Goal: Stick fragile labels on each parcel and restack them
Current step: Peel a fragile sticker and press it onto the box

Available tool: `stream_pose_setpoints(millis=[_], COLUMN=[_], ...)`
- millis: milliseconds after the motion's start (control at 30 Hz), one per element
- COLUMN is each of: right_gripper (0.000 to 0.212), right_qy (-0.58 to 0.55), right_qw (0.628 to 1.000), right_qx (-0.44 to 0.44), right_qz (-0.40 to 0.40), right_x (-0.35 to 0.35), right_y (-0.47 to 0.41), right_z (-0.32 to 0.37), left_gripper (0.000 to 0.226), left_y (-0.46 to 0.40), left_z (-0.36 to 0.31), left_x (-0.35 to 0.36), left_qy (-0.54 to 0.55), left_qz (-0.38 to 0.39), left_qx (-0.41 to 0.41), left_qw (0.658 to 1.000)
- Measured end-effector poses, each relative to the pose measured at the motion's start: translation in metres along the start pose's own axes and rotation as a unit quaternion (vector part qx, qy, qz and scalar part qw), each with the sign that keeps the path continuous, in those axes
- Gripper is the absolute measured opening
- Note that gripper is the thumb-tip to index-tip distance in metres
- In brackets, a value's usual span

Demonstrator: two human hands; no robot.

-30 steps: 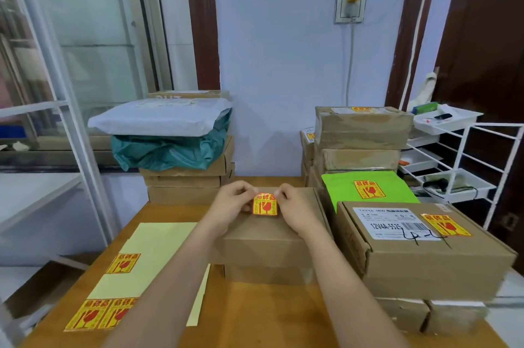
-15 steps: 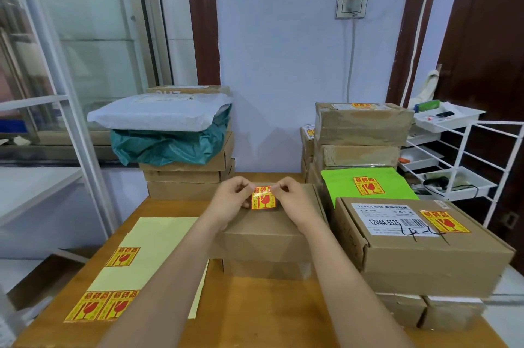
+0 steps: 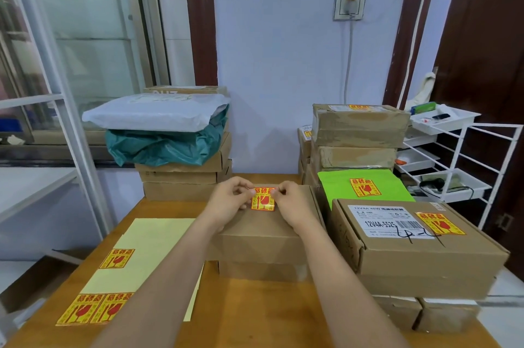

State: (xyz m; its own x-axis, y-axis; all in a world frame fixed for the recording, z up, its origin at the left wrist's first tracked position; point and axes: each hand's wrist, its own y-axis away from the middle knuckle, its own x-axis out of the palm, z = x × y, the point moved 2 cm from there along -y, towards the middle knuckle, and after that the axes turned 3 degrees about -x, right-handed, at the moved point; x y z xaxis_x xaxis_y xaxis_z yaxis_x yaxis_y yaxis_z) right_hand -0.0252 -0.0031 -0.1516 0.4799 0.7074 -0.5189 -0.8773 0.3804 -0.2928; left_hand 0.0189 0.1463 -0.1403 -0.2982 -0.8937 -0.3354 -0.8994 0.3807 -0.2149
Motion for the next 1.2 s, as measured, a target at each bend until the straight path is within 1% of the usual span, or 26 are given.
stream_pose_setpoints(millis=[133, 300, 367, 467, 600, 667, 833, 933, 1067, 1200], right_gripper=[0.032, 0.03, 0.027, 0.024, 0.027, 0.03, 0.037, 0.038, 0.031, 0.031], right_qy=[0.022, 0.013, -0.005, -0.061, -0.088, -0.076, 0.012, 0.026, 0.055, 0.084], right_qw=[1.0, 1.0, 1.0, 0.997, 0.995, 0.996, 1.0, 0.999, 0.998, 0.996], right_qx=[-0.006, -0.003, 0.005, 0.035, 0.044, 0.038, 0.019, 0.017, 0.012, 0.007], right_qz=[-0.006, -0.002, 0.0, 0.005, 0.007, 0.006, 0.018, 0.026, 0.034, 0.036], right_x=[0.0022, 0.0043, 0.0037, 0.0025, 0.0011, 0.0016, 0.0023, 0.003, 0.0046, 0.0056], right_y=[-0.0045, -0.0062, -0.0063, -0.0041, -0.0028, -0.0038, -0.004, -0.0049, -0.0052, -0.0058], right_z=[-0.003, -0.0052, -0.0054, -0.0051, -0.0037, -0.0034, -0.0012, -0.0023, -0.0022, -0.0026], left_gripper=[0.011, 0.01, 0.011, 0.013, 0.013, 0.014, 0.011, 0.008, 0.01, 0.01], left_y=[-0.0031, -0.0047, -0.0041, -0.0033, -0.0011, 0.0, -0.002, -0.0032, -0.0037, -0.0052], left_z=[0.0033, 0.0039, 0.0023, 0.0005, -0.0019, -0.0035, -0.0022, -0.0001, 0.0013, 0.0032], left_x=[0.0009, 0.0021, 0.002, 0.0015, 0.0006, 0.0004, 0.0024, 0.0039, 0.0039, 0.0039], left_qy=[-0.05, -0.071, -0.065, -0.047, -0.039, -0.038, -0.045, -0.062, -0.08, -0.105], left_qz=[-0.003, -0.008, -0.003, 0.011, 0.022, 0.022, 0.021, 0.018, 0.017, 0.011], left_qx=[0.005, 0.015, 0.02, 0.02, 0.019, 0.019, 0.005, -0.002, -0.004, 0.001], left_qw=[0.999, 0.997, 0.998, 0.999, 0.999, 0.999, 0.999, 0.998, 0.997, 0.994])
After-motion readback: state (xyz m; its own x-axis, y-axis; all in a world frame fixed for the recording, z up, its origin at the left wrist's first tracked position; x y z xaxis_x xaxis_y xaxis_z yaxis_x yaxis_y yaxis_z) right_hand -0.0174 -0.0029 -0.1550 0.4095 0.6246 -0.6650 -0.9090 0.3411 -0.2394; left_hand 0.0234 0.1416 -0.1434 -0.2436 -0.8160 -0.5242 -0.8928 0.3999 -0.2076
